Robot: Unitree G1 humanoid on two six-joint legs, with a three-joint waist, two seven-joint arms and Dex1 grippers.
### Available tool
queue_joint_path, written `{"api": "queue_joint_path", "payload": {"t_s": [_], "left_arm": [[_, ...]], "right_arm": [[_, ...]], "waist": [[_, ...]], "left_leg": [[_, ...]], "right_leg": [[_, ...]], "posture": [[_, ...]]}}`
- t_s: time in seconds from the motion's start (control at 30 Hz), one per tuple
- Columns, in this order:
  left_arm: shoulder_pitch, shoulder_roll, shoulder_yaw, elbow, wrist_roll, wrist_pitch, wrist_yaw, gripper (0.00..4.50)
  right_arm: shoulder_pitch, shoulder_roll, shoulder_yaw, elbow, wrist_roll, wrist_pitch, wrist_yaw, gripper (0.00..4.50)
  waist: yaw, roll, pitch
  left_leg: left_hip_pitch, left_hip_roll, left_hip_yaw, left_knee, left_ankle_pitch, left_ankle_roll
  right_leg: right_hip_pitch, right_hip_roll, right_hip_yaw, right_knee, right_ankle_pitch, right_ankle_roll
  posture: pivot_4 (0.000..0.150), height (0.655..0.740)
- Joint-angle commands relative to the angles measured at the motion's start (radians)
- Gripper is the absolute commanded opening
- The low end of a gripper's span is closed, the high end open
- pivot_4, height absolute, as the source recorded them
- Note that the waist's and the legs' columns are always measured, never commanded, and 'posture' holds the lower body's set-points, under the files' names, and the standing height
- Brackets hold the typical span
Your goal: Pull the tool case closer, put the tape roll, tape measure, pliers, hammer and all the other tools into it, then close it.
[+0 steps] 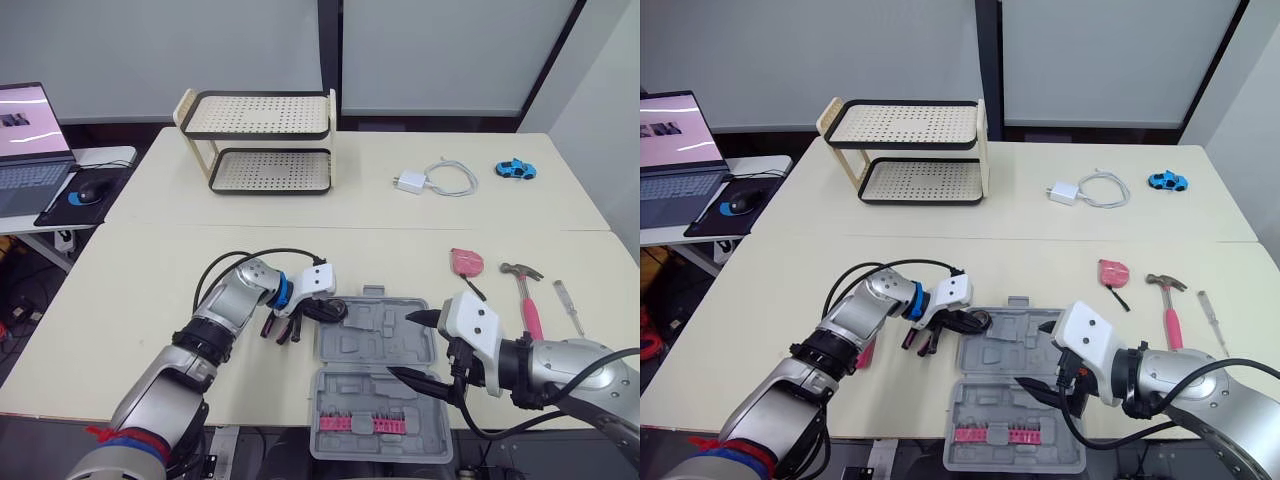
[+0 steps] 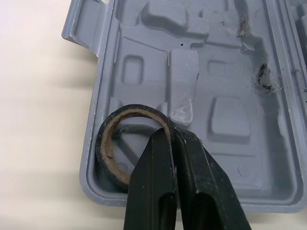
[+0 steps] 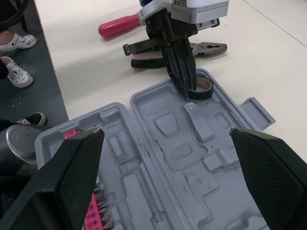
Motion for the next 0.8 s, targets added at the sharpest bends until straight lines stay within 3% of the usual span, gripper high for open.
{"api": "queue_joint_path", "payload": {"t_s": [0.03, 0.3, 0.63, 0.8], "left_arm": [[-0.026, -0.004, 0.02, -0.024, -0.014, 0.004, -0.008, 0.7], [-0.021, 0.041, 0.061, -0.144, -0.053, 0.042, -0.034, 3.22], [0.047, 0.07, 0.145, -0.178, -0.137, 0.03, -0.02, 3.22], [0.066, 0.062, 0.15, -0.17, -0.142, 0.013, -0.002, 1.67]], "right_arm": [[0.003, -0.002, -0.027, -0.03, 0.006, -0.01, 0.001, 4.5], [0.004, -0.004, -0.037, -0.027, 0.006, -0.013, 0.005, 4.5], [-0.005, 0.014, -0.03, -0.009, -0.019, -0.034, 0.003, 4.5], [-0.011, 0.016, -0.027, -0.003, -0.024, -0.038, 0.005, 4.5]], "waist": [[0.0, 0.0, 0.0], [-0.001, 0.0, 0.0], [0.0, 0.0, 0.0], [0.0, 0.0, 0.0]], "left_leg": [[0.0, 0.0, 0.0, 0.0, 0.0, 0.0], [0.0, 0.0, 0.0, 0.0, 0.0, 0.0], [0.0, 0.001, 0.0, 0.0, 0.0, 0.0], [0.0, 0.0, 0.0, 0.0, 0.0, 0.0]], "right_leg": [[0.0, 0.0, 0.0, 0.0, 0.0, 0.0], [0.0, 0.0, 0.0, 0.0, 0.0, 0.0], [0.0, 0.0, 0.0, 0.0, 0.0, 0.0], [0.0, 0.0, 0.0, 0.0, 0.0, 0.0]], "posture": [[0.15, 0.74], [0.15, 0.74], [0.15, 0.74], [0.15, 0.74]]}}
